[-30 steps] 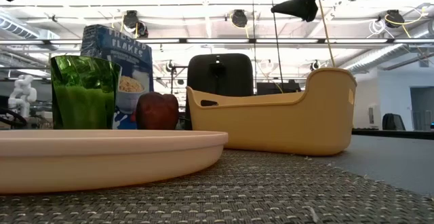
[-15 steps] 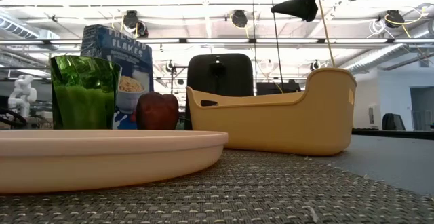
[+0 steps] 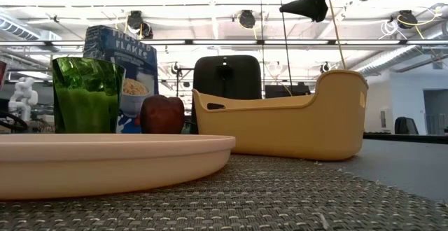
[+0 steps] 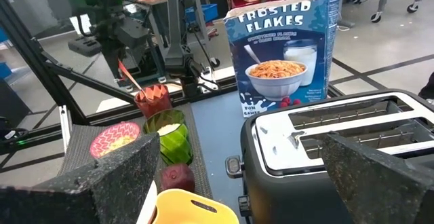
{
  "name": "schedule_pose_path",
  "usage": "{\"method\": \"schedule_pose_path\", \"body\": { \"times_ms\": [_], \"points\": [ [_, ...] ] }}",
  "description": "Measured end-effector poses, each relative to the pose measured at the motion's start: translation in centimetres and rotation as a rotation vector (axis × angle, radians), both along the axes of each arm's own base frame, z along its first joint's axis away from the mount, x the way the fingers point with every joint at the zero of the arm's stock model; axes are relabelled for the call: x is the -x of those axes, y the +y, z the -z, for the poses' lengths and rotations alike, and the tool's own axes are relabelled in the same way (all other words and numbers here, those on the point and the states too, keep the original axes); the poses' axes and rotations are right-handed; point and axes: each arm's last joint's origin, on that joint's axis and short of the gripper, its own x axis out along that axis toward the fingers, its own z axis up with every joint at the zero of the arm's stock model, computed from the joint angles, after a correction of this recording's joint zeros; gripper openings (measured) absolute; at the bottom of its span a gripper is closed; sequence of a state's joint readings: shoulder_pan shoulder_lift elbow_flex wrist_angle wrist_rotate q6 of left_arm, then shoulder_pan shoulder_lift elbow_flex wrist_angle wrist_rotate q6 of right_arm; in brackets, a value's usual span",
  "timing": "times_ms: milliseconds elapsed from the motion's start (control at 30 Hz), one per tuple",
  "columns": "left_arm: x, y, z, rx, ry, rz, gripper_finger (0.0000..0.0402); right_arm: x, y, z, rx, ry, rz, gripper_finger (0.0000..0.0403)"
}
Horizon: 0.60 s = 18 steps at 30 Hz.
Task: Arrange a breakfast setting
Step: Put the orange spoon on the gray table mat to the left of the red bowl
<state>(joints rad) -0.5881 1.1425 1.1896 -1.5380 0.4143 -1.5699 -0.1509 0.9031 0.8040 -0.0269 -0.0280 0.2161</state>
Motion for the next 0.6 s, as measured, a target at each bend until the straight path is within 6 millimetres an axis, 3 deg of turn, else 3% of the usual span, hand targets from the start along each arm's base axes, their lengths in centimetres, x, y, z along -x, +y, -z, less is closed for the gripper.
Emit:
{"method": "schedule_pose_path", "body": {
  "times_ms": [400, 600],
  "points": [
    [2.0, 1.3, -5.6, 0.124, -0.189, -0.013, 0.0014, 0.0, 0.0, 0.0, 0.000, 0.000, 0.000, 0.0396],
    [2.3, 2.0, -7.5, 0.074, -0.331, -0.044, 0.0014, 0.0, 0.0, 0.0, -0.005, 0.000, 0.001, 0.0396]
  ]
}}
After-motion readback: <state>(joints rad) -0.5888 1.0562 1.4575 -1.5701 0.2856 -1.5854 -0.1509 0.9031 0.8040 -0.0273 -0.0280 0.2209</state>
